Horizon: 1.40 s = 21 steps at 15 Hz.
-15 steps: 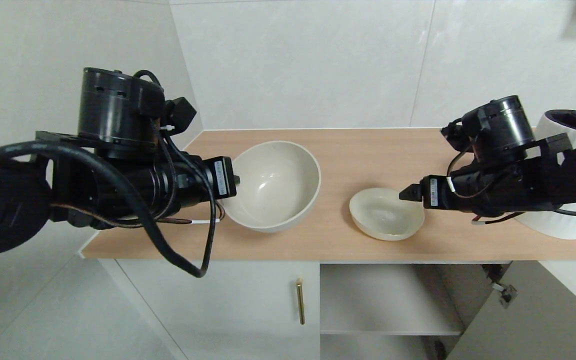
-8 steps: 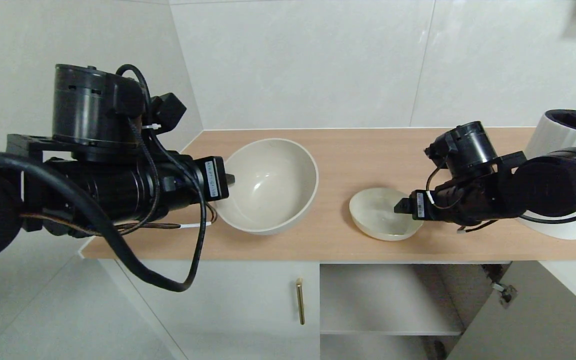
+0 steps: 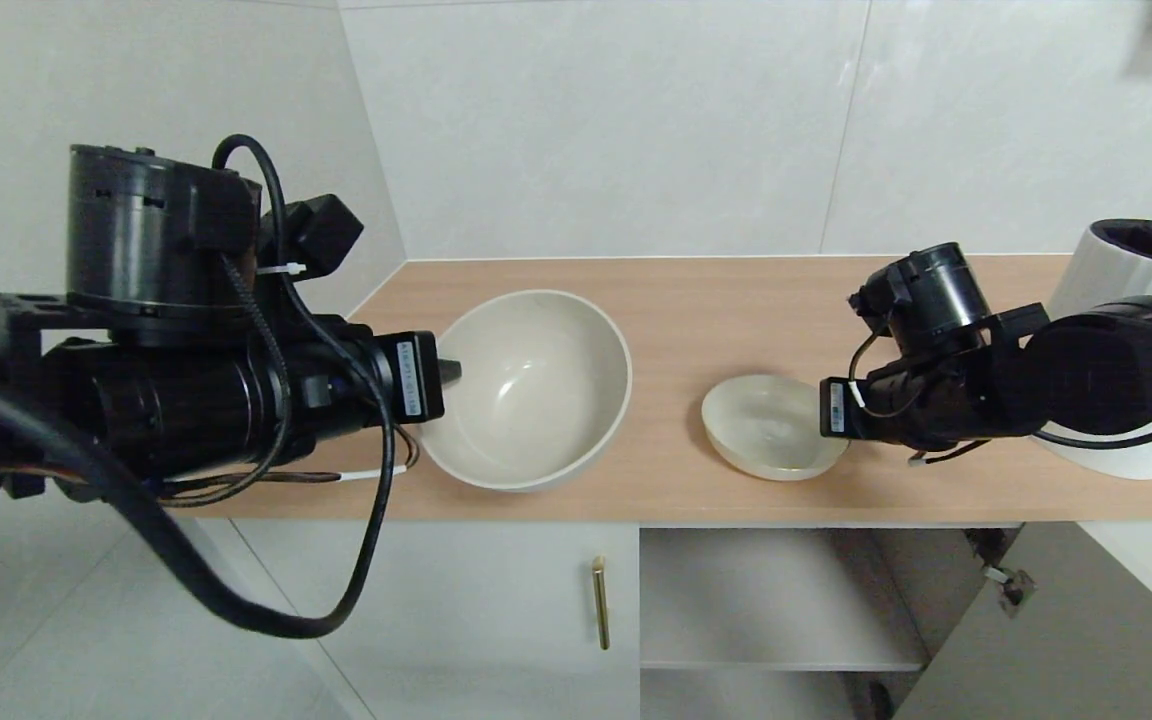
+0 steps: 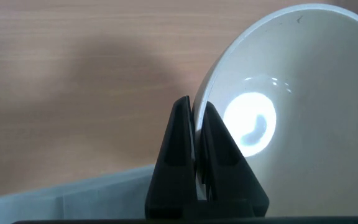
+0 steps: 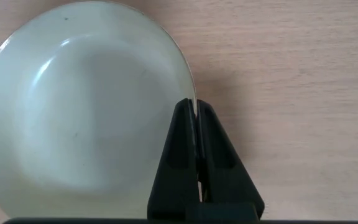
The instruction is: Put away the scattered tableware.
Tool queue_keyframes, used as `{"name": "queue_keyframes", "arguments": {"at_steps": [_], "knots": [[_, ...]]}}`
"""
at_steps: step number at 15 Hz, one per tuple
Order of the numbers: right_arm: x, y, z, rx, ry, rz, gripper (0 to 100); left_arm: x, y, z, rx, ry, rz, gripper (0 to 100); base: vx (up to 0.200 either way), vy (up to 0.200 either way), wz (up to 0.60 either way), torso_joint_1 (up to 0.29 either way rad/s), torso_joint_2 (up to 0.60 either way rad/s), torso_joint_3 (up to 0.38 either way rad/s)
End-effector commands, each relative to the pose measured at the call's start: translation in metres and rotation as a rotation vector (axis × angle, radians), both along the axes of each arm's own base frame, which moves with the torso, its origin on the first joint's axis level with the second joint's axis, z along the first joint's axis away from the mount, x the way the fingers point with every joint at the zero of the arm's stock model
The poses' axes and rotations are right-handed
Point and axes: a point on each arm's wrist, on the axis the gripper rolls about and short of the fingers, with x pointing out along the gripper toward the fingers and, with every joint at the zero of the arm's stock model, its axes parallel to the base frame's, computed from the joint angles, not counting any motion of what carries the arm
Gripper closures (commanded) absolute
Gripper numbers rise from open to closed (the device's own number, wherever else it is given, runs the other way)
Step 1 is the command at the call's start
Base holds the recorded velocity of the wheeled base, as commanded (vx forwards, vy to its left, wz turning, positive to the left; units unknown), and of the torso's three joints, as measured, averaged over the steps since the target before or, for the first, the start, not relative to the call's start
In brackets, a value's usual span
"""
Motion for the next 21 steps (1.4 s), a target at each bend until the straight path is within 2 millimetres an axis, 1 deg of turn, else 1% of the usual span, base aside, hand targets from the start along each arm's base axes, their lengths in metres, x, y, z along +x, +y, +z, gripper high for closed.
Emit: {"name": "queue_keyframes", "arguments": {"at_steps": [1, 4, 6, 7, 8, 9, 10, 11, 13, 15, 17, 21], "knots": [[-0.008, -0.002, 0.012, 0.015, -0.027, 0.006, 100, -0.010, 0.004, -0.003, -0.003, -0.006, -0.006, 100, 0.000, 0.000, 0.00, 0.000, 0.00, 0.000], [-0.048, -0.015, 0.047, 0.048, -0.050, 0.041, 100, -0.019, 0.006, -0.015, 0.004, 0.009, -0.013, 100, 0.000, 0.000, 0.00, 0.000, 0.00, 0.000], [-0.076, -0.026, 0.068, 0.116, -0.047, 0.128, 100, -0.030, 0.010, -0.017, -0.008, -0.012, -0.022, 100, 0.000, 0.000, 0.00, 0.000, 0.00, 0.000], [-0.085, -0.029, 0.073, 0.139, -0.034, 0.162, 100, -0.037, 0.014, -0.019, -0.009, -0.016, -0.023, 100, 0.000, 0.000, 0.00, 0.000, 0.00, 0.000], [-0.098, -0.035, 0.076, 0.152, -0.004, 0.189, 100, -0.050, 0.022, -0.020, -0.015, -0.029, -0.025, 100, 0.000, 0.000, 0.00, 0.000, 0.00, 0.000], [-0.109, -0.040, 0.074, 0.150, 0.014, 0.194, 100, -0.063, 0.029, -0.020, -0.021, -0.039, -0.031, 100, 0.000, 0.000, 0.00, 0.000, 0.00, 0.000], [-0.113, -0.041, 0.072, 0.147, 0.021, 0.195, 100, -0.068, 0.030, -0.020, -0.023, -0.043, -0.034, 100, 0.000, 0.000, 0.00, 0.000, 0.00, 0.000], [-0.126, -0.043, 0.065, 0.143, 0.037, 0.214, 100, -0.077, 0.034, -0.025, -0.020, -0.036, -0.043, 100, 0.000, 0.000, 0.00, 0.000, 0.00, 0.000], [-0.145, -0.045, 0.059, 0.137, 0.051, 0.249, 100, -0.080, 0.036, -0.036, -0.004, -0.002, -0.040, 100, 0.000, 0.000, 0.00, 0.000, 0.00, 0.000], [-0.151, -0.048, 0.053, 0.132, 0.064, 0.248, 100, -0.081, 0.036, -0.040, 0.002, 0.014, -0.040, 100, 0.000, 0.000, 0.00, 0.000, 0.00, 0.000], [-0.153, -0.049, 0.053, 0.132, 0.061, 0.249, 100, -0.080, 0.036, -0.043, 0.009, 0.022, -0.041, 100, 0.000, 0.000, 0.00, 0.000, 0.00, 0.000], [-0.154, -0.050, 0.052, 0.129, 0.065, 0.249, 100, -0.078, 0.035, -0.045, 0.015, 0.032, -0.041, 100, -0.200, 0.000, 0.00, 0.008, 0.00, 0.005]]}}
